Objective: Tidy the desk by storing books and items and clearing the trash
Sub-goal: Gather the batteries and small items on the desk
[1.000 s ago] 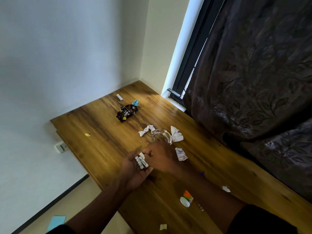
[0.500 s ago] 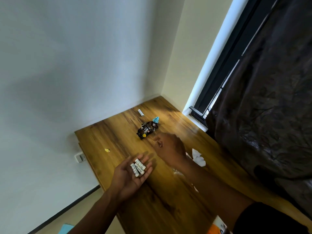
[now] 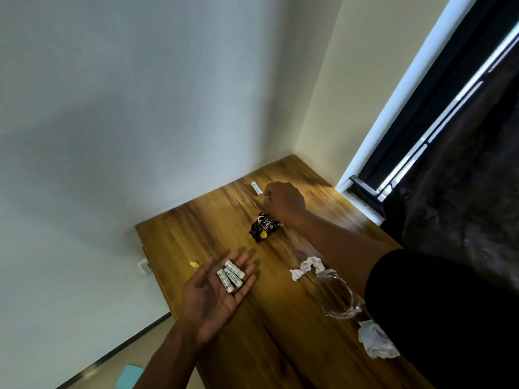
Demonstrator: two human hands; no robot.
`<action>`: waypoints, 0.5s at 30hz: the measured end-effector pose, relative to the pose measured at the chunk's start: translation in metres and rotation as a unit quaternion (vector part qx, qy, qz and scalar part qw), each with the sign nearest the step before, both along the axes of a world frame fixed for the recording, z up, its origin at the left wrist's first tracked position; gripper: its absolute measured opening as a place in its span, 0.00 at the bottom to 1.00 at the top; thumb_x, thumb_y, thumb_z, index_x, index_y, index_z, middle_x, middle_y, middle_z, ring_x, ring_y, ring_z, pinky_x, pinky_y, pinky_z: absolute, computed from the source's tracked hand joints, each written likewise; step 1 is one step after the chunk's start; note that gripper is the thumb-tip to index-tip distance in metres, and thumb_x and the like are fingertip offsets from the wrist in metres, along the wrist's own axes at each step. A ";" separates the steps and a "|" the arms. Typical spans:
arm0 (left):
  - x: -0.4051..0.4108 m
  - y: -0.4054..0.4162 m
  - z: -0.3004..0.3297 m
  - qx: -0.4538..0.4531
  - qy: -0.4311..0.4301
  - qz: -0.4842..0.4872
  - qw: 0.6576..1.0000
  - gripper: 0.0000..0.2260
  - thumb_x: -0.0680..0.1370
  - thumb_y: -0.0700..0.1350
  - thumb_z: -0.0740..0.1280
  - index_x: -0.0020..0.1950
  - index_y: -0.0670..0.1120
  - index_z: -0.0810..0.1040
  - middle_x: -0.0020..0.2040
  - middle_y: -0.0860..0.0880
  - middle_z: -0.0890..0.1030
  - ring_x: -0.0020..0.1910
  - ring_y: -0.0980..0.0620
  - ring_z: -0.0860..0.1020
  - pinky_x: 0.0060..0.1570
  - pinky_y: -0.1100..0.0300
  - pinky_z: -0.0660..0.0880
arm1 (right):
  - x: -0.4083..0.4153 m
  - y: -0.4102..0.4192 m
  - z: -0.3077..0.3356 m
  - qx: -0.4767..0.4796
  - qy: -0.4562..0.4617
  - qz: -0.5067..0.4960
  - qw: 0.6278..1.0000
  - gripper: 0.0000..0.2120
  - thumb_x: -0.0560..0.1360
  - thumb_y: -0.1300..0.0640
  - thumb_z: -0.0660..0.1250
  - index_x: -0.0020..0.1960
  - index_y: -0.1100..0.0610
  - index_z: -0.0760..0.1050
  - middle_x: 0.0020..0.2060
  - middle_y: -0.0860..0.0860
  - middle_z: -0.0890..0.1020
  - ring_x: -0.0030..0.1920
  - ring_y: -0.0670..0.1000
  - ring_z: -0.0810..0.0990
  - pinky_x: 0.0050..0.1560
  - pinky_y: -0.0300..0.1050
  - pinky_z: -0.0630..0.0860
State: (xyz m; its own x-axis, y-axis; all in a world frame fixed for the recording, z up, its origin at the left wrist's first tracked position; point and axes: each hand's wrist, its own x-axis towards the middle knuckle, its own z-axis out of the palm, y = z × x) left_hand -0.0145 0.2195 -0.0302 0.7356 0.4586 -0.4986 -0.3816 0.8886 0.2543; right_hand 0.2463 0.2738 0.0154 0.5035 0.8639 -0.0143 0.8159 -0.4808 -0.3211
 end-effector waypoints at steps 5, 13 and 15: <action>-0.003 0.001 -0.002 0.004 -0.004 0.019 1.000 0.25 0.84 0.54 0.55 0.69 0.36 0.77 0.71 0.36 0.76 0.70 0.35 0.75 0.75 0.41 0.62 | 0.019 0.036 -0.021 -0.013 -0.080 0.015 0.997 0.11 0.77 0.50 0.66 0.52 0.55 0.81 0.48 0.53 0.84 0.52 0.58 0.80 0.50 0.50 0.73; -0.006 0.004 -0.003 0.012 0.010 0.033 0.999 0.27 0.85 0.55 0.54 0.73 0.36 0.73 0.72 0.37 0.74 0.71 0.36 0.74 0.76 0.42 0.61 | 0.011 0.060 -0.026 -0.038 -0.173 0.011 0.984 0.10 0.74 0.54 0.69 0.37 0.53 0.72 0.37 0.49 0.77 0.48 0.55 0.78 0.57 0.55 0.65; -0.007 0.004 -0.004 0.015 0.012 0.032 0.999 0.27 0.85 0.55 0.54 0.71 0.37 0.75 0.73 0.37 0.74 0.71 0.36 0.74 0.76 0.42 0.61 | 0.006 0.057 -0.021 -0.026 -0.163 0.000 0.986 0.10 0.72 0.54 0.69 0.35 0.53 0.72 0.34 0.47 0.75 0.45 0.55 0.78 0.55 0.55 0.64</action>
State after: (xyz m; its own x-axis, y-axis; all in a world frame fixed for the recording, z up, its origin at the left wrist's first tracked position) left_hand -0.0216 0.2234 -0.0343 0.6921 0.5194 -0.5013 -0.4316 0.8544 0.2894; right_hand 0.2523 0.3305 -0.0057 0.4891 0.8661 0.1033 0.8715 -0.4902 -0.0163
